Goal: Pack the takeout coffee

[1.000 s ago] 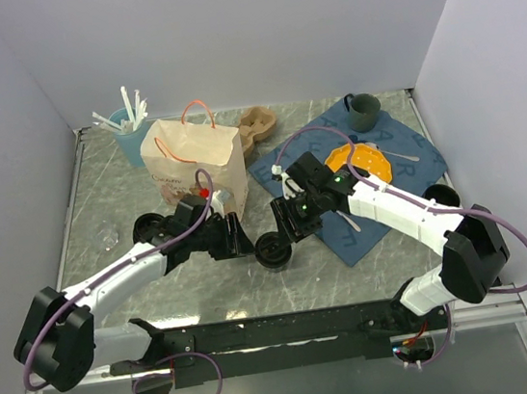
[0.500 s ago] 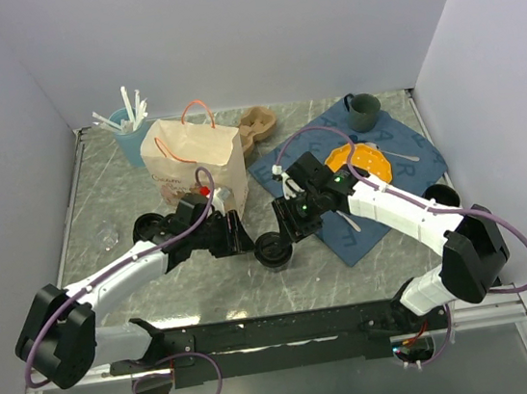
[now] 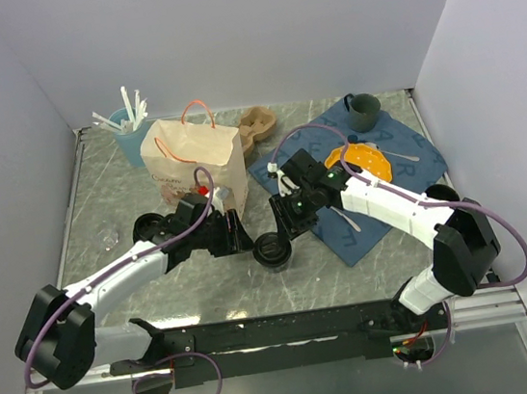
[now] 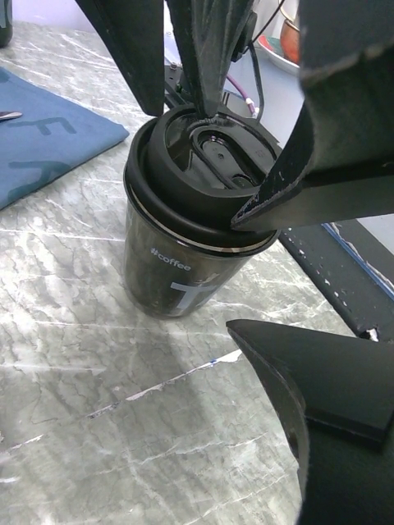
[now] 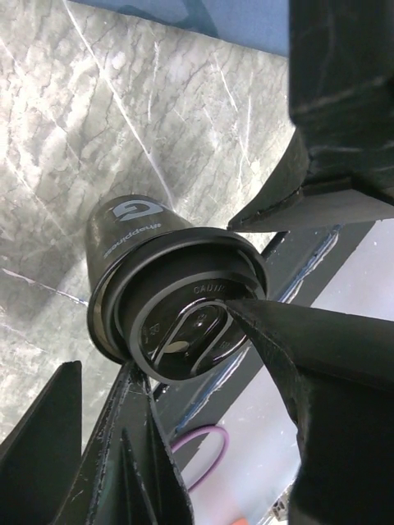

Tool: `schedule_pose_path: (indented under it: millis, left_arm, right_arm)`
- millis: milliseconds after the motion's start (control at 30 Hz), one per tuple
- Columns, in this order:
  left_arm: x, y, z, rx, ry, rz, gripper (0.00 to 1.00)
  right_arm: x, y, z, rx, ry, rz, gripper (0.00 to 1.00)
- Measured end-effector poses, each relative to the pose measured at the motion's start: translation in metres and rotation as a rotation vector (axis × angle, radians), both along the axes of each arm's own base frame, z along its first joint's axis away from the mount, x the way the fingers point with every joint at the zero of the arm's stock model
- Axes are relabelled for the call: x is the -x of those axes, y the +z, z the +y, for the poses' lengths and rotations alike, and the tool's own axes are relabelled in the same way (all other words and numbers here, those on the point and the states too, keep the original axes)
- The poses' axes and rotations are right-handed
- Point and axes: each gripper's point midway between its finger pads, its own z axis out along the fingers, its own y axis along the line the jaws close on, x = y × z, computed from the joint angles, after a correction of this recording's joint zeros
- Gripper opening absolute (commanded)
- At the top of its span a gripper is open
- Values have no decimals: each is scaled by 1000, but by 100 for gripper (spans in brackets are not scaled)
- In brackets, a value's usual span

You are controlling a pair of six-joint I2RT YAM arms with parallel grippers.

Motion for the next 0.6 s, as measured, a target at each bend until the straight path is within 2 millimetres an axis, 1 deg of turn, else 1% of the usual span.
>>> schedule_pose_path:
  millis: [100, 300, 600]
  left_arm:
    - [0, 3, 0, 4, 0, -4, 57]
    - [-1, 16, -1, 29, 2, -36, 61]
    - [-1, 20, -1, 38, 1, -46, 67]
  right_arm:
    - [-1, 1, 1, -2, 0, -2, 43]
    - [-1, 1, 1, -3, 0, -4, 42]
    - [-3, -1, 2, -4, -1, -4, 41]
